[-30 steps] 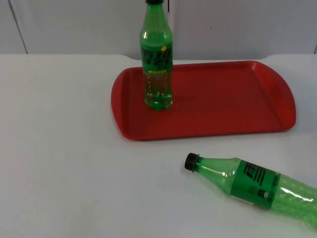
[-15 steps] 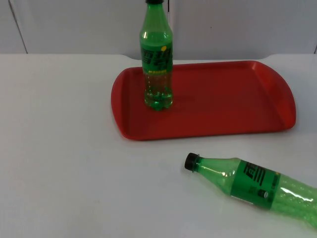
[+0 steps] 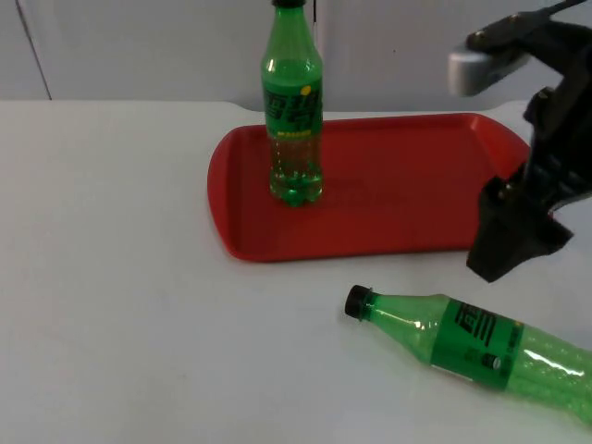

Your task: Place the bottle upright on the tray.

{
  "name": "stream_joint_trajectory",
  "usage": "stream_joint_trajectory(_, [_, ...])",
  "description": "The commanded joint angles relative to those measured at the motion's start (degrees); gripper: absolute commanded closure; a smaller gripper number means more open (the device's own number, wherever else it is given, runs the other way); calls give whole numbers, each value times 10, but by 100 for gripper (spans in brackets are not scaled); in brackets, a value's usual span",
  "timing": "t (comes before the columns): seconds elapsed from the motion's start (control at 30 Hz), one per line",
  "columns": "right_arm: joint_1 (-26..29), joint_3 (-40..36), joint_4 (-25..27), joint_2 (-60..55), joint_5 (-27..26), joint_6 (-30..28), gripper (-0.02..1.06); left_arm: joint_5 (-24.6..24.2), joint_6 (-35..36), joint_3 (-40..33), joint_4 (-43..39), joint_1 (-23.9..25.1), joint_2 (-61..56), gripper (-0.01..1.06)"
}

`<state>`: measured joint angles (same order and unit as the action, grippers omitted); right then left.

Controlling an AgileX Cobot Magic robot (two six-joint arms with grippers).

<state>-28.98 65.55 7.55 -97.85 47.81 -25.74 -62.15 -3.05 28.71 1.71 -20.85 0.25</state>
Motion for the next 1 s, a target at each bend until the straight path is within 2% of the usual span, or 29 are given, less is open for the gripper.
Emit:
stream_joint_trajectory(0.0, [-19,12,-16,-16,-5,-14,0,5,4,-3,1,2,-2,0])
stream_joint_trajectory(0.1, [-44,30,-39,-47,1,-20,0,5,4,-3,0,2,-2,0])
stream_joint_trajectory(0.23, [-60,48,-42,-79,3,-23,0,5,4,-3,-5,2,-2,0])
stream_joint_trajectory(0.53, [-63,54,-46,-134,-3,-78,0,5,4,-3,-13,2,-2,0])
stream_joint_trajectory(0.97, [-63,17,-49,-151,-88,-84,0,5,4,-3,-14,2,-2,0])
